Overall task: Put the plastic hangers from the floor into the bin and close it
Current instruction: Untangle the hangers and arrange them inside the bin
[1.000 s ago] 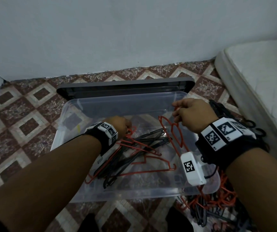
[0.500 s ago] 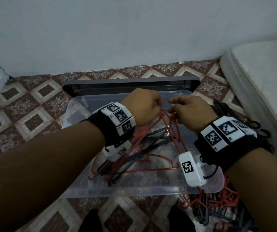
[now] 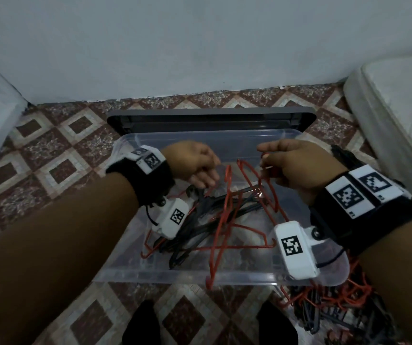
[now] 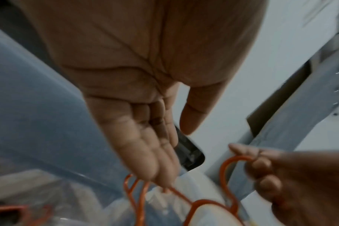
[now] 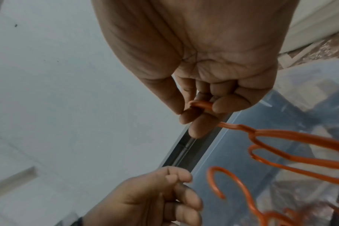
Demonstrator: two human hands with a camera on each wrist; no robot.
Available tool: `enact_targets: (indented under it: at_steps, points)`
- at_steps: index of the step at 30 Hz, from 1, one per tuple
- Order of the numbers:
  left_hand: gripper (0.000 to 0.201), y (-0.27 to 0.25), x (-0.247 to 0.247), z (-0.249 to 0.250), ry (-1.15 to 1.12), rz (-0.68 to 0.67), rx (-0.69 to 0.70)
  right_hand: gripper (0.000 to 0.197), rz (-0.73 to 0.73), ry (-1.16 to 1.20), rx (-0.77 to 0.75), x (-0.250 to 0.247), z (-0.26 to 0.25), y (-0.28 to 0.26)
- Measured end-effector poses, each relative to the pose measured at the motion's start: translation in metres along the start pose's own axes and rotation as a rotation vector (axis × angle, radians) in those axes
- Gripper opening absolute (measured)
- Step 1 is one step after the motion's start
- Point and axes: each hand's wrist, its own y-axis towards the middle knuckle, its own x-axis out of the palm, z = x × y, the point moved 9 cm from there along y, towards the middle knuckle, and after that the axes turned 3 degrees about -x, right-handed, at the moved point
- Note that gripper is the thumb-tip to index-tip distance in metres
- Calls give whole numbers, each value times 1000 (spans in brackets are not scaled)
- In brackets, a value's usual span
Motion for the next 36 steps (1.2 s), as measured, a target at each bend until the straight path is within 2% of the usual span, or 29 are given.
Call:
enact_targets:
  at_steps: [3, 4, 8, 10, 12, 14, 17, 19, 21, 22, 29, 31, 35, 36]
  points:
    - [17, 22, -16, -22, 660, 200, 1, 26, 16, -65, -7, 2, -3, -1]
    - [22, 27, -18, -31, 810, 217, -25, 26, 17, -59, -2, 0, -3, 0]
    - [47, 49, 8, -98, 930, -32, -240, 25, 34, 4, 31, -4, 1, -1]
    - [57, 62, 15, -126, 1016, -44, -299, 26, 46, -16, 26, -6, 1, -1]
    - [50, 71, 15, -142, 1144, -28, -330, 27, 71, -34, 13, -10, 0, 1]
    - [39, 81, 15, -149, 1136, -20, -327, 28, 92, -30, 2, -14, 1, 2]
    - [42, 88, 25, -152, 1098, 15, -249, 29, 107, 25, -4, -18, 5, 4]
    - [41, 98, 25, -175, 1139, -2, -318, 29, 122, 82, -7, -20, 8, 7]
    - [39, 97, 26, -203, 1075, -45, -464, 28, 146, 143, -9, -23, 8, 9]
    - [39, 95, 28, -209, 1083, -62, -478, 27, 158, 182, -7, -24, 7, 10]
    - [59, 105, 27, -225, 1055, 14, -418, 24, 182, 389, 41, -25, 6, 9]
    - [58, 103, 28, -220, 1049, 26, -384, 24, 196, 401, 47, -28, 7, 8]
    - [36, 99, 30, -213, 1023, 34, -363, 25, 204, 432, 48, -29, 8, 8]
    - [45, 102, 33, -214, 1021, 37, -360, 25, 204, 434, 45, -29, 8, 8]
